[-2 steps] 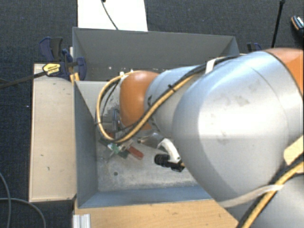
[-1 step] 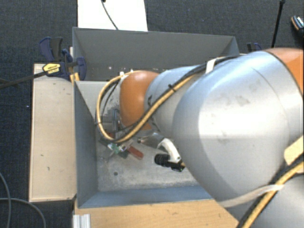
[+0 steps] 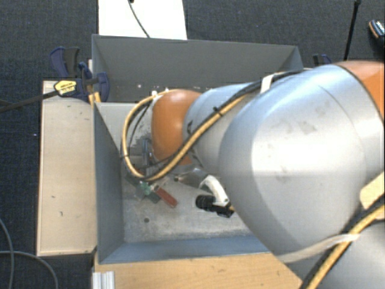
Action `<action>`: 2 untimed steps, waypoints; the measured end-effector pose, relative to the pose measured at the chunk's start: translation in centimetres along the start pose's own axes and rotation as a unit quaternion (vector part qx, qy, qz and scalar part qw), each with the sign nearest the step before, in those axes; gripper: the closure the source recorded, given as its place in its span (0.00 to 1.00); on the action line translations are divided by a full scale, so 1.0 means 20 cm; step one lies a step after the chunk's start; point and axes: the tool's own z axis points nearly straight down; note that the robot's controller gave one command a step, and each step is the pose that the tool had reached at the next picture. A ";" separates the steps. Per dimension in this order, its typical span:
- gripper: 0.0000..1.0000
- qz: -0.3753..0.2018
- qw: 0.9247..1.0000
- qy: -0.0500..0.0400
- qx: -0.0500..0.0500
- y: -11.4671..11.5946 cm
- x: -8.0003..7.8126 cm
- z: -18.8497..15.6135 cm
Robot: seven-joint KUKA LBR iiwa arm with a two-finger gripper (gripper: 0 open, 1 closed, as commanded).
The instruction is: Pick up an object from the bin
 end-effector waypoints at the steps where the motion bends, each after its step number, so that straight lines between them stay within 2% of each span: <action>1: 1.00 -0.003 1.000 -0.001 -0.004 0.01 0.00 -0.30; 2: 1.00 -0.007 1.000 -0.001 -0.003 0.01 -0.01 -0.46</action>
Offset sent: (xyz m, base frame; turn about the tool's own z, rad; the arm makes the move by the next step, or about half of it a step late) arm -0.0001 0.0000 0.0555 0.0000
